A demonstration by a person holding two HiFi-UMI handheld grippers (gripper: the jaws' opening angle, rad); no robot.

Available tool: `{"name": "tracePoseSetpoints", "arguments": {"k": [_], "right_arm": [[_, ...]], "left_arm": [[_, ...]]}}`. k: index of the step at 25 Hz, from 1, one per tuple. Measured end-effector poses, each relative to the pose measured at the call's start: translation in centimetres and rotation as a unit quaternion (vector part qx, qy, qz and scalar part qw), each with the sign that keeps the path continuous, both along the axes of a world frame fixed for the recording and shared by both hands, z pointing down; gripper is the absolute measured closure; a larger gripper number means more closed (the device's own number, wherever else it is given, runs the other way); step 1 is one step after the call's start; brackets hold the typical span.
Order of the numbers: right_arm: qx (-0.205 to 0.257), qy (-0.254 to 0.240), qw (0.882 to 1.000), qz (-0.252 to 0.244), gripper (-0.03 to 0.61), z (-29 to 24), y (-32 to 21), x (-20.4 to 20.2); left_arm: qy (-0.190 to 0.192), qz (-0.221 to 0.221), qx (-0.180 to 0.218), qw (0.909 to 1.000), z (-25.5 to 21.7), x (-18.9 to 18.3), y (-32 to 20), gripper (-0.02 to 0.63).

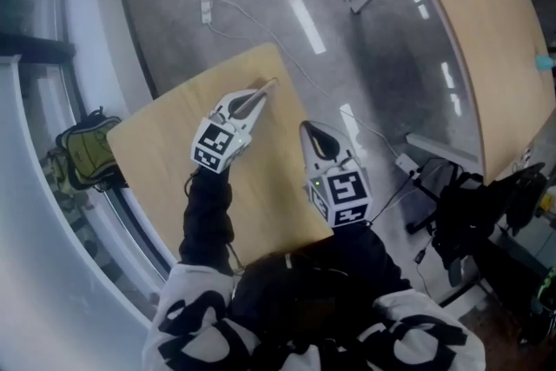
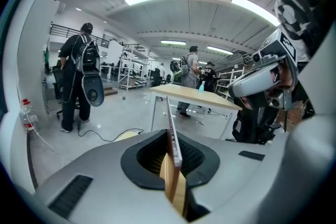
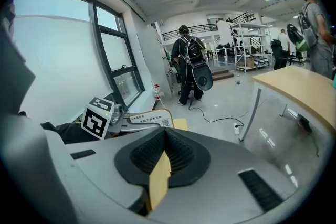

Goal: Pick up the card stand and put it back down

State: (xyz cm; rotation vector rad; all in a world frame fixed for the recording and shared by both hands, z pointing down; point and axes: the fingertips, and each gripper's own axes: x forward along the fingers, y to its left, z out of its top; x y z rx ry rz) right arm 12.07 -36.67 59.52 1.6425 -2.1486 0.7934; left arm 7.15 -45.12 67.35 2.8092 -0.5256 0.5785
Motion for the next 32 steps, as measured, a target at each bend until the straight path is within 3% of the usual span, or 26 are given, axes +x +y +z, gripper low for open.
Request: {"name": "tracePoseSetpoints", "arguments": {"k": [9,12,21,28,32], "right_arm": [[-0.009,0.001,1.000,0.001,0.560,0.9,-0.6,1.1],[-0.010,0.001,1.000,-0.002,0.560,0.9,-0.7,0.9],[-0.005,0.000,1.000,-0.005,0.560,0.4,0.5,0.4],[0.007,0.002,1.000,-0.010,0.560,-0.7,2.5,-0.7],[0.016,0.003,1.000,-0.015,0.560,-1.7,4.3,-1.6]], "left_arm": [[0.000,0.103,-0.037,0.9939,3.2,0.6,2.6,0.595],[0.013,0.119,-0.040,0.9920,3.3,0.9,2.9,0.595],[0.006,0.081,-0.026,0.9964,3.0,-0.1,1.9,0.571],[-0.023,0.036,-0.001,0.9991,1.9,-2.8,1.8,0.560],[-0.019,0.015,0.008,0.9997,0.2,-4.6,2.5,0.558]]}}
